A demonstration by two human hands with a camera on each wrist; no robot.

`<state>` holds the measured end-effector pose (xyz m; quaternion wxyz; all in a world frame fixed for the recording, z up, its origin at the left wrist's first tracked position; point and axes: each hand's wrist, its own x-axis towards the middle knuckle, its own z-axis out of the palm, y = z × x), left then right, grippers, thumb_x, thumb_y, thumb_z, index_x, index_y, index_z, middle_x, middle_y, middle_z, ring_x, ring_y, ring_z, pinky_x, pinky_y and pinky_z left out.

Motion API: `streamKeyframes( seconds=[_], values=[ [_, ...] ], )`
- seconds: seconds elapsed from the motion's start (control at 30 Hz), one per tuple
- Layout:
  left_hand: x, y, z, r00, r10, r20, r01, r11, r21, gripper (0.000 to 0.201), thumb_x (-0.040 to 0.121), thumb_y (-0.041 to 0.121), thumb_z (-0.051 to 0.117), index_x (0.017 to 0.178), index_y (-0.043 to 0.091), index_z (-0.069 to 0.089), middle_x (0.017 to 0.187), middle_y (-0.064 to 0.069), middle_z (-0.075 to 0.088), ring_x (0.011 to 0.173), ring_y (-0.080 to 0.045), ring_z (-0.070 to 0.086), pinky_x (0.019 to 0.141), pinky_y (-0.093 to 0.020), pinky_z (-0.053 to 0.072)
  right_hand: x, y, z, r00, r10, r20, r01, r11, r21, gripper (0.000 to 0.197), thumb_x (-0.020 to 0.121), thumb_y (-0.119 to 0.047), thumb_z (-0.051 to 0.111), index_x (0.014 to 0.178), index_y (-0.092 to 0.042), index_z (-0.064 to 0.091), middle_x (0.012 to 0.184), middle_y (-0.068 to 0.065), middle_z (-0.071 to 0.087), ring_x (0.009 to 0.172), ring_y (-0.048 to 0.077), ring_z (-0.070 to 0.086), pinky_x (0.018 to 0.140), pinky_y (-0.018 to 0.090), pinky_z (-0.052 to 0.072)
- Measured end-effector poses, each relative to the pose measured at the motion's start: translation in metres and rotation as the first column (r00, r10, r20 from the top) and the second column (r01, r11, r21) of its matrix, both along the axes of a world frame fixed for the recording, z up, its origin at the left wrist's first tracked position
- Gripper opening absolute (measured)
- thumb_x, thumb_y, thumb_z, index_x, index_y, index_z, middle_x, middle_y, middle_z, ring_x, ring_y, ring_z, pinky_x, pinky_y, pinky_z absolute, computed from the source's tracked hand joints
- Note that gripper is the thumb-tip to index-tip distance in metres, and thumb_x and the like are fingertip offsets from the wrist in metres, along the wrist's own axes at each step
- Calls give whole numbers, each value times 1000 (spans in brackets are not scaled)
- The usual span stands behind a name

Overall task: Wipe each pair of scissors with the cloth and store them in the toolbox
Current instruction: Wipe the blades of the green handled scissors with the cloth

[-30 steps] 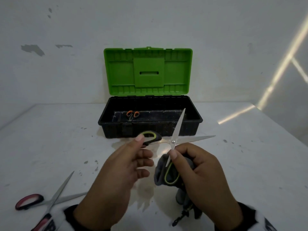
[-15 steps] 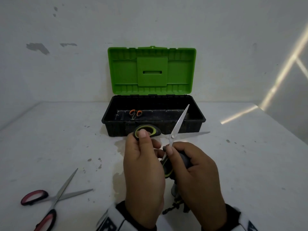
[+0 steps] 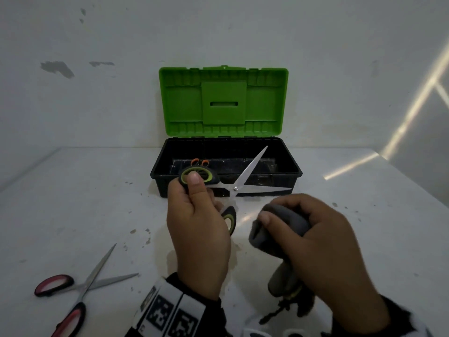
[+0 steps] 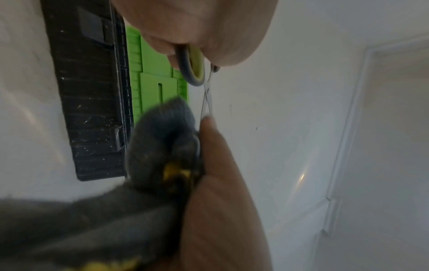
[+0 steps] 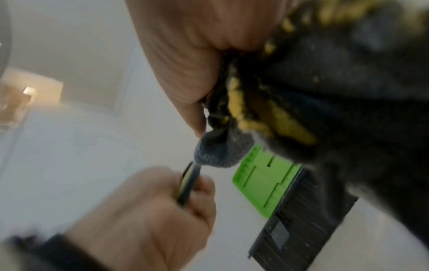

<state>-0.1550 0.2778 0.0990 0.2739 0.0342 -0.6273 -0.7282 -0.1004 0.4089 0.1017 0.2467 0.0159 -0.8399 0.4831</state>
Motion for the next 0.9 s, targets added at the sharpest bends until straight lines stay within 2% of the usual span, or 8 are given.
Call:
streamKeyframes(
  seconds=[0.1, 0.23, 0.33, 0.4, 0.5, 0.7, 0.83, 0.9],
  values=[
    [1, -1, 0, 1000, -30, -2, 30, 999, 18, 31, 102, 41, 38, 82, 23, 53, 58, 10, 49, 52, -4, 45, 47, -20, 40, 5, 11, 12, 998, -7, -70, 9, 1000, 19, 18, 77, -18, 77, 86, -30, 67, 82, -19, 67, 76, -2, 64, 56, 3, 44],
    [5, 3, 0, 998, -66, -7, 66, 997, 32, 29, 103, 35, 41, 79, 21, 50, 54, 11, 43, 50, -5, 37, 44, -21, 33, 3, 3, 17, 982, 62, -176, -52, 997, 62, 14, 86, -18, 71, 91, -30, 69, 72, -13, 67, 60, 5, 65, 54, 20, 53],
    [9, 4, 1, 995, -102, -11, 102, 991, 88, 28, 103, 34, 42, 83, 19, 54, 56, 9, 40, 53, -10, 36, 47, -25, 32, -7, -6, 13, 955, 42, -293, 18, 979, 201, 13, 88, -16, 69, 98, -23, 71, 85, -14, 68, 72, -1, 62, 67, 17, 52],
    [12, 5, 3, 994, -108, -24, 110, 984, 138, 27, 102, 34, 42, 85, 18, 55, 57, 8, 39, 53, -11, 35, 47, -24, 30, -15, -12, 8, 938, 12, -346, 89, 958, 273, 15, 86, -16, 67, 100, -16, 73, 93, -7, 70, 85, 4, 64, 77, 23, 52],
    [14, 4, 6, 993, -117, -30, 121, 966, 229, 26, 102, 34, 44, 85, 16, 54, 57, 7, 38, 51, -9, 34, 43, -21, 29, -22, -18, -1, 925, -9, -379, 162, 914, 373, 19, 88, -19, 63, 102, -12, 73, 96, 1, 70, 88, 15, 64, 78, 31, 53],
    [18, 1, 3, 989, -147, -22, 147, 942, 302, 30, 99, 41, 44, 88, 15, 55, 59, 2, 35, 52, -11, 31, 45, -25, 29, -13, -24, -2, 939, -13, -345, 162, 898, 408, 38, 85, -42, 66, 109, -13, 73, 95, 2, 69, 85, 15, 62, 76, 28, 53],
    [18, 3, 3, 989, -147, -24, 147, 935, 322, 30, 99, 43, 45, 84, 19, 54, 58, 4, 34, 52, -11, 31, 46, -26, 23, -14, -20, -5, 918, -53, -394, 227, 884, 409, 27, 82, -20, 73, 107, -11, 75, 93, 3, 70, 82, 17, 64, 72, 31, 56],
    [18, 3, 4, 988, -156, -14, 151, 927, 344, 30, 99, 43, 45, 85, 19, 55, 57, 6, 35, 51, -9, 31, 48, -26, 22, -14, -14, -8, 916, -77, -394, 258, 865, 430, 25, 82, -17, 73, 106, -10, 75, 91, 4, 70, 80, 17, 63, 71, 31, 56]
  ],
)
